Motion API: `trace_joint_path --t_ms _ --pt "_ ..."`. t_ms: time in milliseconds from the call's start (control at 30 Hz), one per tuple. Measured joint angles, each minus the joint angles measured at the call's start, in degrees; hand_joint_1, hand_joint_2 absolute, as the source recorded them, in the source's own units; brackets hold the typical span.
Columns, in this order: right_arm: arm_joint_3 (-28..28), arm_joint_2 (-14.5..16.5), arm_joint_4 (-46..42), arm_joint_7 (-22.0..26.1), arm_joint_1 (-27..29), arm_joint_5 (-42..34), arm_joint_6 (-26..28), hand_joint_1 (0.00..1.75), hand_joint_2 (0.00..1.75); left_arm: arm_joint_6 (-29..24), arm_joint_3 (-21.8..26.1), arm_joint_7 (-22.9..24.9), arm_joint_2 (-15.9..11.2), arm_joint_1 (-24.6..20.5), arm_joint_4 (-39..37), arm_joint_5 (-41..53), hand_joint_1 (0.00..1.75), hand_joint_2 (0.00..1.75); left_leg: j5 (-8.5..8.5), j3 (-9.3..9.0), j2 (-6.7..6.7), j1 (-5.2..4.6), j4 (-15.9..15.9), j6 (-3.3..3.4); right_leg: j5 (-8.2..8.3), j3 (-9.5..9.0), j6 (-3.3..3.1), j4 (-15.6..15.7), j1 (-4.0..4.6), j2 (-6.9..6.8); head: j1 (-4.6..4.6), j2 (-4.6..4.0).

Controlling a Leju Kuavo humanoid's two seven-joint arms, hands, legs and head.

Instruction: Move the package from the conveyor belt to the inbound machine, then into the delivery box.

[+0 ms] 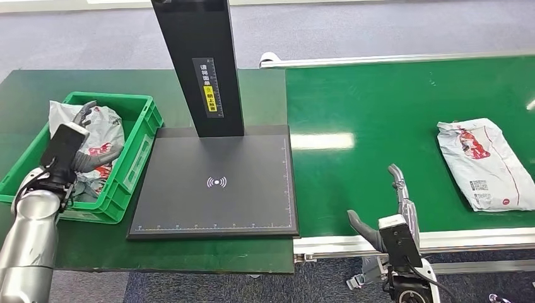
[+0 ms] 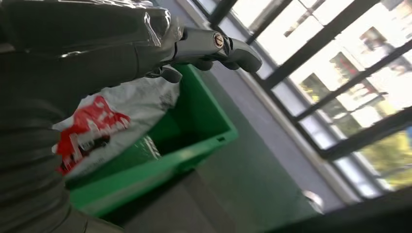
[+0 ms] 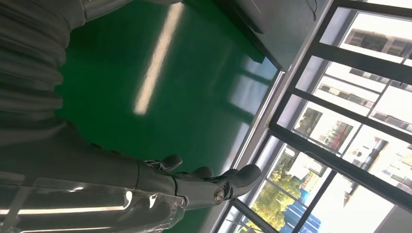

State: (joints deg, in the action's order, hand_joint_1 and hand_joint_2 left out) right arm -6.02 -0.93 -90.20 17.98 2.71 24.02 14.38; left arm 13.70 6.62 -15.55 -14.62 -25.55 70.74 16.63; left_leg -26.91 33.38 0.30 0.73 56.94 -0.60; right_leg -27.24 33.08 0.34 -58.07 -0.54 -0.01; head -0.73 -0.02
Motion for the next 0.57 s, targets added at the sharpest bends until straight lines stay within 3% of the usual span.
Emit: trace_joint_path --t_ms 133,333,433,567 --pt "0.0 0.3 -0.3 0.0 0.2 -2.5 -1.7 0.00 1.75 -3.2 -2.3 -6.2 5.0 7.2 6.9 -7.5 0.00 1.75 -0.09 0.00 0.00 -0.13 0.0 0.10 -0.02 -0.02 0.04 0.0 -0.13 0.00 -0.01 -0.01" --pt "-1.6 2.2 2.1 -0.6 -1.0 -7.6 -5.8 0.00 1.75 -11.1 -12.1 -13.7 14.3 16.8 8.5 -18.5 0.00 1.75 -0.17 0.00 0.02 -0.18 0.0 0.16 -0.06 -0.05 0.11 0.0 -0.20 0.00 -0.01 0.00" --pt "-2.9 3.8 4.8 -0.4 -1.3 -9.5 -7.0 0.00 1.75 -15.0 -15.4 -15.5 18.3 20.0 6.9 -19.5 0.00 1.75 -0.17 0.00 -0.03 -0.17 0.0 0.16 -0.08 -0.05 0.14 0.0 -0.19 -0.01 0.00 0.01" --pt "-4.0 5.3 7.9 1.3 -1.4 -9.8 -6.3 0.00 1.75 -20.2 -17.6 -16.5 21.1 22.5 5.7 -16.9 0.00 1.75 -0.17 0.00 -0.04 -0.14 0.0 0.15 -0.09 -0.04 0.13 0.0 -0.15 0.00 0.01 -0.01"
